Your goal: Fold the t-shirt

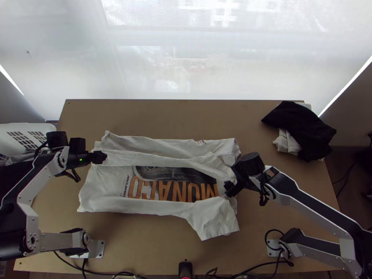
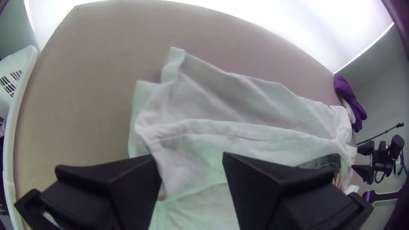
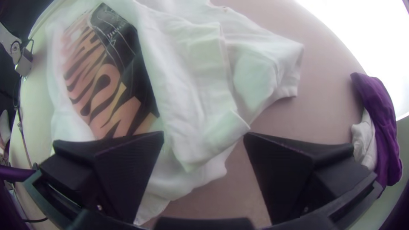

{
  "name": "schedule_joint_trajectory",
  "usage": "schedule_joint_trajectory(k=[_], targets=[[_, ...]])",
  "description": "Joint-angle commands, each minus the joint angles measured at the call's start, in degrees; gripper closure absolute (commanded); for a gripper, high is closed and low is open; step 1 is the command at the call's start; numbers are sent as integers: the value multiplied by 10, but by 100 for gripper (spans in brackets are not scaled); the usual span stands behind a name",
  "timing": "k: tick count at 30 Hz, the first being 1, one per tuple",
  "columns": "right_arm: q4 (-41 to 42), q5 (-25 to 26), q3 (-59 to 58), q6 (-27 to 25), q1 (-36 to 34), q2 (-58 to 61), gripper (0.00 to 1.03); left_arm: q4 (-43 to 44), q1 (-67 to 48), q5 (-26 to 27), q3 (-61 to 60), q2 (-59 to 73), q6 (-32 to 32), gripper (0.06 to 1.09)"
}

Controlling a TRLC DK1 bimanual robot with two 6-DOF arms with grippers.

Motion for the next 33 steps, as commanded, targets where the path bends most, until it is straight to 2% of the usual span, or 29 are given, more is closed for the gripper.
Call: schedule_joint_trajectory(k=[1, 7, 15, 22, 33], targets=[[-22, -7, 26, -11, -6, -2, 4, -92, -39, 2, -9, -83, 7, 25], [-78, -7, 87, -18, -17, -9, 4, -219, -15, 2, -35, -183, 76, 24], [-162, -8, 118, -27, 6, -26, 4, -309, 87, -3, -104, -291, 191, 22], [-231, -15, 119, -33, 23, -45, 4, -311, 135, -13, -165, -332, 254, 22], [-289, -34, 101, -35, 33, -72, 4, -275, 150, -74, -214, -340, 277, 22]])
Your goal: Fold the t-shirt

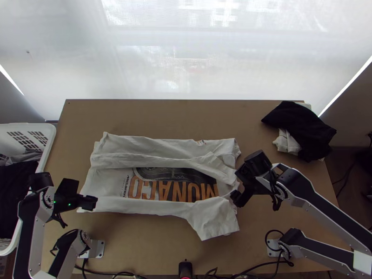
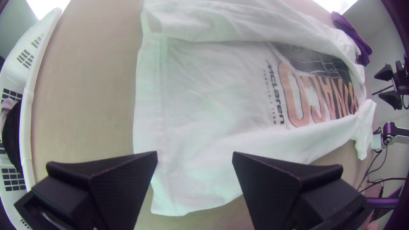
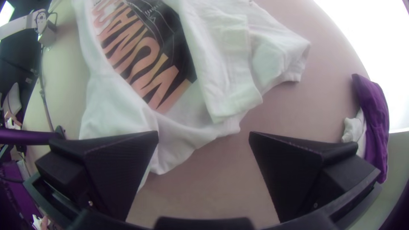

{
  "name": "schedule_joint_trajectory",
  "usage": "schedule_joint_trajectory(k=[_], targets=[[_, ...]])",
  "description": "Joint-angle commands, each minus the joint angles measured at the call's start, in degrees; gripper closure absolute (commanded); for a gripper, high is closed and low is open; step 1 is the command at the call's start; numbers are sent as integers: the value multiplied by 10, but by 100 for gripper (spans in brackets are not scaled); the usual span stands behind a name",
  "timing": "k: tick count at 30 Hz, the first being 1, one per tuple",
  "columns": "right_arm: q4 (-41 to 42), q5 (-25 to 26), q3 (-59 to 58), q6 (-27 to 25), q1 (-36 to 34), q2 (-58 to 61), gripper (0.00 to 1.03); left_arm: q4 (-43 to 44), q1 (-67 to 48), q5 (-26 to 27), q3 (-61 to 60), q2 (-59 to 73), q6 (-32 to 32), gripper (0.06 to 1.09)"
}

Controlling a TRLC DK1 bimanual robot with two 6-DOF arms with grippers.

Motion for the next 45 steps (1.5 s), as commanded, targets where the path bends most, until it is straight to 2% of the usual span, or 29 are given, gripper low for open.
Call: schedule_joint_trajectory(k=[1, 12, 14, 19, 20, 24, 29, 32, 40, 45], targets=[[-30, -9, -12, -2, 6, -19, 4, 17, 13, -36, -38, -10, 17, 22], [-47, -11, -32, -1, 6, -42, 4, 35, 24, -73, -60, -32, 20, 23], [-47, -13, -33, -1, 6, -43, 4, 36, 24, -71, -60, -15, 20, 41], [-48, -27, -26, -5, 10, -41, 4, 34, 15, -53, -57, 19, 18, 97], [-51, -33, -26, -8, 12, -40, 4, 35, 15, -51, -56, 18, 16, 105], [-93, -62, -24, -11, 38, -34, 4, 39, 14, -51, -55, 18, 17, 105], [-190, -90, -13, -17, 105, -16, 4, 40, 13, -51, -54, 18, 17, 105], [-217, -115, 2, -18, 134, 9, 4, 42, 13, -51, -55, 18, 18, 105], [-209, -140, -18, -34, 152, 89, 7, 49, 13, -51, -60, 17, 16, 105], [-142, -144, -41, -20, 152, 117, 7, 52, 13, -51, -60, 17, 16, 105]])
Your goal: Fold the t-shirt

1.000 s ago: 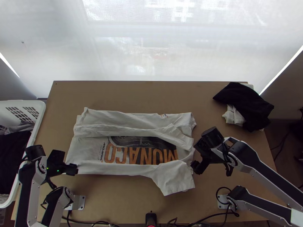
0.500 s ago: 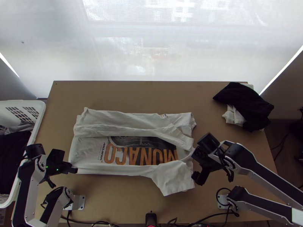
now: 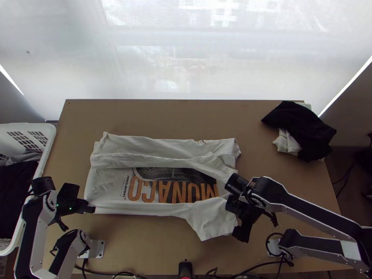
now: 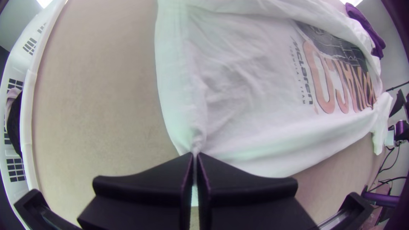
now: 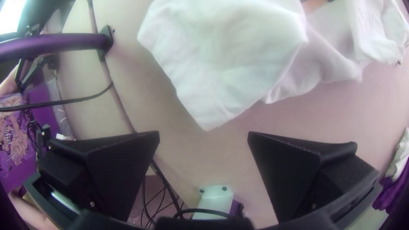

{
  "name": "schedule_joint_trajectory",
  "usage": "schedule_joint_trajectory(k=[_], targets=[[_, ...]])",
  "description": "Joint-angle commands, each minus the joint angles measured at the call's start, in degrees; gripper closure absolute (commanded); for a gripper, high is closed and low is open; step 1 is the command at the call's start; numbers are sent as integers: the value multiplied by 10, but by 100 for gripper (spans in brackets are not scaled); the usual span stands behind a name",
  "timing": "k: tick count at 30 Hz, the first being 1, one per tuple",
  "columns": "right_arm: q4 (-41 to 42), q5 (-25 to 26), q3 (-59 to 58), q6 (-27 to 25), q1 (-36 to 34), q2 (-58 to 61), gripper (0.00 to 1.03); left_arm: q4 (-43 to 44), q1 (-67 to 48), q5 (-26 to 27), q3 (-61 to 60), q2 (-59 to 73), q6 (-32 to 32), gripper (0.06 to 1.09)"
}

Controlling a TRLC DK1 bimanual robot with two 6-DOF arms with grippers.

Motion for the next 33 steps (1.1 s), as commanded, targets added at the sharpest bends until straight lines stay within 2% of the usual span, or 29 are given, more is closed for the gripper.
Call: schedule_joint_trajectory(k=[1, 6, 7, 11, 15, 22, 33], targets=[[63, -14, -23, 11, 10, 50, 7, 7, 0, 0, -1, 1, 1, 105], [117, -13, -30, 22, 8, 65, 14, 13, -4, 0, 0, 4, 4, 105], [124, -13, -30, 23, 6, 65, 19, 13, -5, 0, 1, 4, 4, 105], [147, -13, -41, 26, 4, 65, 53, 14, -9, 0, -3, 5, 3, 105], [153, -13, -46, 27, 1, 62, 97, 16, -9, 0, -6, 5, 3, 105], [114, -13, -34, 19, -21, 38, 100, 15, -9, -1, 7, 4, 3, 105], [79, -13, 41, 10, -104, 3, 100, 13, -10, 0, 78, 21, -5, 105]])
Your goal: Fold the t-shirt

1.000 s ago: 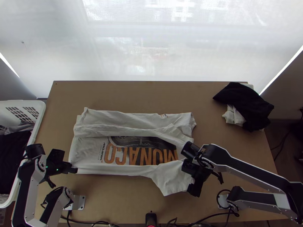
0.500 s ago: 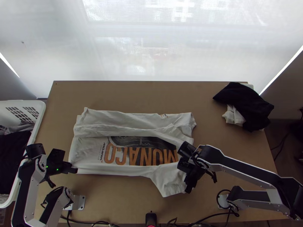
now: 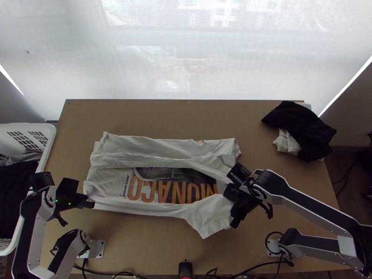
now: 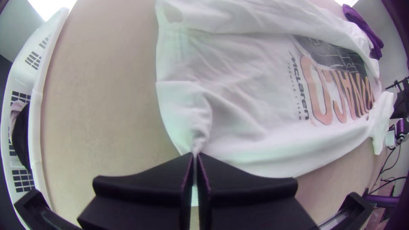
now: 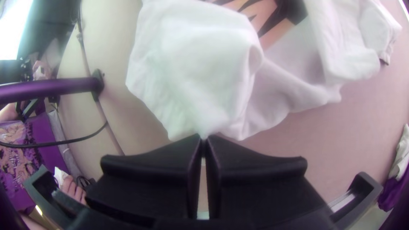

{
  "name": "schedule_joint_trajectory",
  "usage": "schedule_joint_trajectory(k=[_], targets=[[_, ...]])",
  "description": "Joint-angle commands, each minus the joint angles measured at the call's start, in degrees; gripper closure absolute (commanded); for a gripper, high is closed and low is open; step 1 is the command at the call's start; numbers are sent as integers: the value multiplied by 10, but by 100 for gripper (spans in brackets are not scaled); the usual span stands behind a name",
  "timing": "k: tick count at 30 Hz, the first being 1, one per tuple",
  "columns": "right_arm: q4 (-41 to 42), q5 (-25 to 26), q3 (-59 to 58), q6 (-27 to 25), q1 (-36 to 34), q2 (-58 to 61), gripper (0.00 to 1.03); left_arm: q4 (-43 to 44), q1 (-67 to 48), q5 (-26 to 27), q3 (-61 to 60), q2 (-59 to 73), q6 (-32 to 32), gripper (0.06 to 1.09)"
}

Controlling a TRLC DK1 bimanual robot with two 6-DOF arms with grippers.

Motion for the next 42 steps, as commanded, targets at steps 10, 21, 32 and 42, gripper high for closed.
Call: schedule_joint_trajectory(k=[10, 21, 32, 42], targets=[[-12, 1, 93, -4, -68, -2, 100, -25, -1, 0, 107, 38, -7, 105], [-11, 1, 171, -11, -119, 38, 100, -63, -62, 32, 202, 84, -89, 105], [-6, 1, 261, -27, -187, 109, 100, -38, -97, 34, 306, 193, -132, 105], [-6, 0, 380, -35, -231, 208, 100, -14, -100, 33, 413, 317, -147, 105]])
